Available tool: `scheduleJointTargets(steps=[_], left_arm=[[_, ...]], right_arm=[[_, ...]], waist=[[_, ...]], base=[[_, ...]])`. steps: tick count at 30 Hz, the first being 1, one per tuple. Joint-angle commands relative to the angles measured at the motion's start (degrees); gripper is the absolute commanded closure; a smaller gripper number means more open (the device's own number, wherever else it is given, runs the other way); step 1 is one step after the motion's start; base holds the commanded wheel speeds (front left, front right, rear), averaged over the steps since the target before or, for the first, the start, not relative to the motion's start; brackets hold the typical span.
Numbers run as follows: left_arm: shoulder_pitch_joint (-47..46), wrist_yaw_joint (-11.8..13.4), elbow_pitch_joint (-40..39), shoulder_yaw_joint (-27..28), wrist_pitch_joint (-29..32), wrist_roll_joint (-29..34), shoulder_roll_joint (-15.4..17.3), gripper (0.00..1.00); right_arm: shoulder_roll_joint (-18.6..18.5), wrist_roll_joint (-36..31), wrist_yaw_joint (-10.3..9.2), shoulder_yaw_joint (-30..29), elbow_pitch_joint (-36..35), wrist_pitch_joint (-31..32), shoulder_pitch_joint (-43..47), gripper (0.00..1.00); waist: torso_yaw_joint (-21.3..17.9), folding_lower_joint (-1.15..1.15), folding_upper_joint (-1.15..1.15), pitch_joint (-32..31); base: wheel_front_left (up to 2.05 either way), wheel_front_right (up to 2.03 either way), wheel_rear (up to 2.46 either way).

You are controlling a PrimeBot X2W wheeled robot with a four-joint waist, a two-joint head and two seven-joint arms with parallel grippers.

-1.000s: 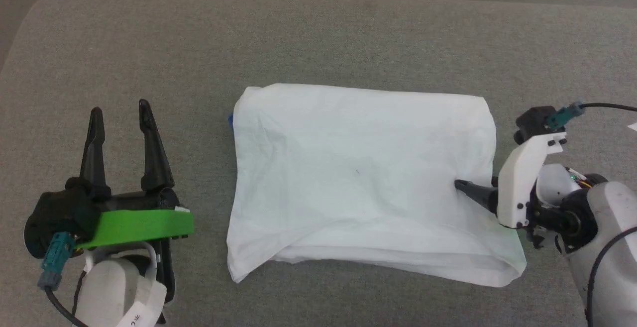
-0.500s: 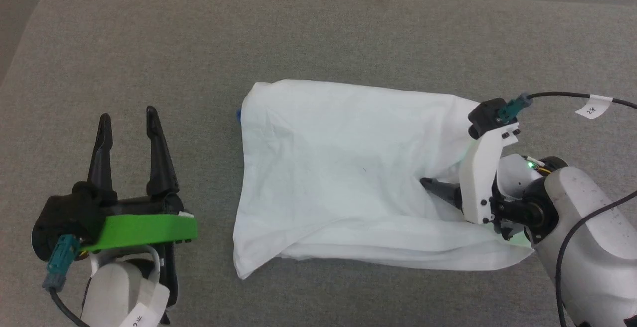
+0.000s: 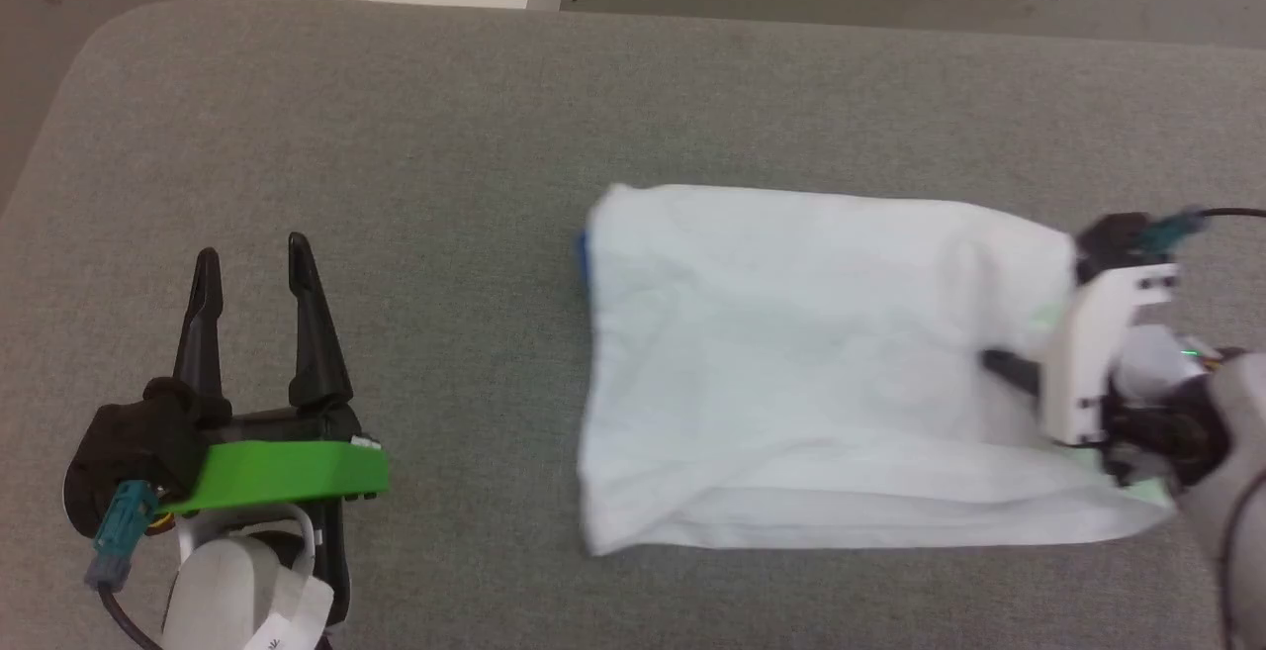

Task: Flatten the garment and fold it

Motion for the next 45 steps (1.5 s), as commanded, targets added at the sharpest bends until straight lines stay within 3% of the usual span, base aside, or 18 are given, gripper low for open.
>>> scheduleJointTargets(steps=[1,7,11,18,25,31,33,45], left_arm=[[0.7,-0.3,-0.1,0.3,-0.3,0.3,-0.3,0.0],[1.3,-0.6,0.6,0.1,-0.3,0.1,-0.3,0.0],[1.8,-0.4,1.0,-0.2,-0.3,-0.2,-0.3,0.0],[2.7,-0.6,1.6,-0.6,-0.3,-0.3,-0.3,0.0],[2.5,-0.7,1.8,-1.4,-0.3,-0.8,-0.3,0.0],[2.2,-0.6,1.8,-2.3,-0.3,-1.2,-0.3,0.0],[1.7,-0.4,2.1,-3.4,-0.3,-1.7,-0.3,0.0],[1.1,0.5,2.1,-4.9,-0.3,-2.5,-0.3,0.0]], right_arm=[[-2.2,-0.6,-0.13,-1.3,0.9,0.5,1.4,1.0],[-7.0,-5.1,-0.13,-5.3,1.9,2.0,2.1,1.0],[-6.7,-7.1,-0.13,-5.3,-1.1,3.2,2.0,1.0],[-6.8,-7.7,-0.13,0.0,-14.1,10.6,1.3,1.0],[-2.9,-7.8,-0.13,4.4,-20.0,16.4,-0.2,1.0],[3.0,-10.7,-0.13,7.0,-17.3,16.8,-3.7,1.0],[6.4,-12.8,-0.13,8.3,-13.1,16.1,-5.7,1.0],[11.0,-16.8,-0.13,9.8,-1.8,11.6,-8.3,1.0]], waist=[[-0.4,0.0,0.0,-0.5],[-0.8,0.0,0.0,-1.4],[-1.0,0.0,0.0,-2.2],[-1.3,0.0,0.0,-3.7],[-0.6,0.0,0.0,-3.6],[0.8,0.0,0.0,-2.1],[2.2,0.0,0.0,-1.1],[4.4,0.0,0.0,0.6]], base=[[0.0,0.0,0.0],[0.0,0.0,0.0],[0.0,0.0,0.0],[0.0,0.0,0.0],[0.0,0.0,0.0],[0.0,0.0,0.0],[0.0,0.0,0.0],[0.0,0.0,0.0]])
